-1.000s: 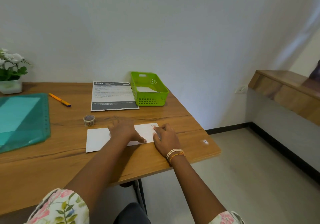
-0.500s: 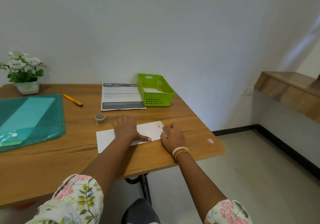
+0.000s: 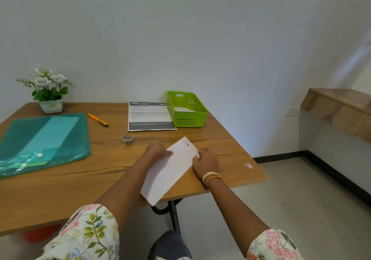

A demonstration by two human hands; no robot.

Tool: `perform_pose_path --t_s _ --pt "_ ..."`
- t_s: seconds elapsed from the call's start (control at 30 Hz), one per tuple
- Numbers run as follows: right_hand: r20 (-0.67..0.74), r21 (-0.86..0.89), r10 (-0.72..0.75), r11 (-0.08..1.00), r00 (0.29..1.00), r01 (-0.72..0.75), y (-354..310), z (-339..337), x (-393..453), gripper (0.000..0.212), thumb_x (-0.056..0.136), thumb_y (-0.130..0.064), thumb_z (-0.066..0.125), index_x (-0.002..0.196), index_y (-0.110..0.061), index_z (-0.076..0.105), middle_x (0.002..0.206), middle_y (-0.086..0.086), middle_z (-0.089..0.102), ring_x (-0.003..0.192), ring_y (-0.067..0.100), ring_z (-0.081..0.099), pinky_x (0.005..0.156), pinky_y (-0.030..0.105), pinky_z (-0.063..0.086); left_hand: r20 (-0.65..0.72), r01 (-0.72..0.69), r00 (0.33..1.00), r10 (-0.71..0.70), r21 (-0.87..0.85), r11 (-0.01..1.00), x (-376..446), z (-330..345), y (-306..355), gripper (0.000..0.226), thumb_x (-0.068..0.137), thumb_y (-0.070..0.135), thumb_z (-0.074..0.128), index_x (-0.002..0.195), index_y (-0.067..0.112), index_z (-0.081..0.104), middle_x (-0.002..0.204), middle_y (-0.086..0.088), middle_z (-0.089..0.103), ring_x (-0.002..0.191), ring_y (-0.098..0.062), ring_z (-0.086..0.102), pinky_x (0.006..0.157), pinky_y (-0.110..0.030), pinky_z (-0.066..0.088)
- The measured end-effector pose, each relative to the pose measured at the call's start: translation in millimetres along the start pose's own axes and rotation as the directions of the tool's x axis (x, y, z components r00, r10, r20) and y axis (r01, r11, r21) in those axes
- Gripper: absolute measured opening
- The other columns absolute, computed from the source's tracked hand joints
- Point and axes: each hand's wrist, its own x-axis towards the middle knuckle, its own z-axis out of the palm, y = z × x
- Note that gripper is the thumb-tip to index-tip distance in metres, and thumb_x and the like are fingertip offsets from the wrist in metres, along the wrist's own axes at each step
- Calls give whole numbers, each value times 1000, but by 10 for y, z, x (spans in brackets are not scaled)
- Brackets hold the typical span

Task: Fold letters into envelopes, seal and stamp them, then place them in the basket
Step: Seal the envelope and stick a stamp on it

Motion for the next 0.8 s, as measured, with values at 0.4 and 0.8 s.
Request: perform_pose_path --t_s 0.4,0.8 --pt "463 424 309 746 831 -513 -555 -389 3 37 84 -37 55 104 -6 63 111 14 64 97 34 61 75 37 56 1 154 879 -476 -947 282 -73 -81 52 17 94 6 55 109 -2 58 114 -15 64 87 -23 60 78 -30 54" --pt "629 733 80 269 773 -624 -686 -729 166 40 94 15 37 131 3 44 119 17 52 124 35 50 72 35 58 -104 -8 970 -222 -918 396 -88 -142 343 30 93 11 60 122 9 58 117 -11 66 101 -32 65 72 -43 57"
